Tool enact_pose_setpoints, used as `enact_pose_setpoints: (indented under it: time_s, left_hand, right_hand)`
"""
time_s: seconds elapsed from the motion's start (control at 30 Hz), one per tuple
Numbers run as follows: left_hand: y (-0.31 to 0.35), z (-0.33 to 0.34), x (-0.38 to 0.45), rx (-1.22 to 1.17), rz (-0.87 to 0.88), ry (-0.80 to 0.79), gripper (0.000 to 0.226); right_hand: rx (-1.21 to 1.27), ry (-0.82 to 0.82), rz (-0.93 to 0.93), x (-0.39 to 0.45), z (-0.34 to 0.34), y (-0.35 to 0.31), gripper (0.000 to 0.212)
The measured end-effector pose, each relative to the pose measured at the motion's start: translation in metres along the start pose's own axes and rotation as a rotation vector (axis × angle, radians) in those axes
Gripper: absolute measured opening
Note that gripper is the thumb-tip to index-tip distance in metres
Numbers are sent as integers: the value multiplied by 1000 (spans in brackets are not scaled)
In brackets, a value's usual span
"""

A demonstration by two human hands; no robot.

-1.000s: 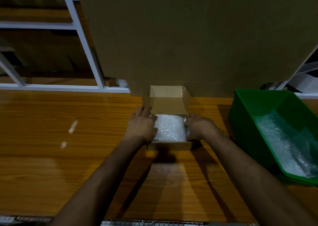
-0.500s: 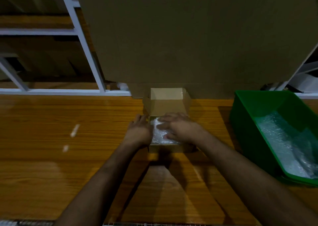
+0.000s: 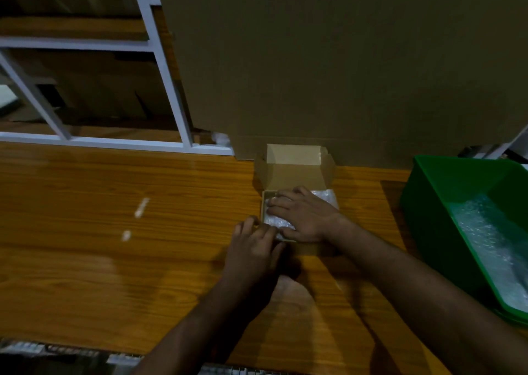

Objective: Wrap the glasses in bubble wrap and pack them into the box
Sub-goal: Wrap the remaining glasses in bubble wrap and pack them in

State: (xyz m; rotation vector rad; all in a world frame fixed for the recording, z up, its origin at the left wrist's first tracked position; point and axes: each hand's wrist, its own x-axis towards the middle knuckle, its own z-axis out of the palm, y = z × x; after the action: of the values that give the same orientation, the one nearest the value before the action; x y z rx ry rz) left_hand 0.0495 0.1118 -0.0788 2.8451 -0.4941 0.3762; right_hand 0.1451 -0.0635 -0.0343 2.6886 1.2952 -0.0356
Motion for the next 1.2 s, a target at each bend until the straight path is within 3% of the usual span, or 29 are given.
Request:
enact_pose_setpoints:
  time_s: [0.17, 0.33, 0.6, 0.73, 0.87, 0.97, 1.03, 1.2]
  left_hand:
    - [14, 9, -6, 24, -7, 146, 31]
    - [27, 6, -13, 88, -94, 80, 39]
    - [42, 3, -12, 91, -213, -12, 57]
    - [40, 1, -11, 121, -198, 5, 49]
    - [39, -6, -10, 142, -173, 20, 49]
    - [47, -24, 3, 101, -143, 109, 43]
    - [54, -34, 24, 29, -96, 83, 41]
    - [58, -23, 76, -13, -93, -253, 59]
  right_hand:
    - [107, 24, 8, 6, 4, -1, 59]
    - [136, 91, 67, 7, 15, -6, 47]
    - [198, 113, 125, 2, 12, -9, 46]
    - [435, 344, 352, -18, 1, -8, 38]
    - [383, 461, 640, -56, 3, -3, 29]
    - [404, 414, 730, -78, 6, 5, 34]
    - [456, 342, 735, -85, 6, 10, 38]
    - [496, 106, 702, -93, 2, 18, 56]
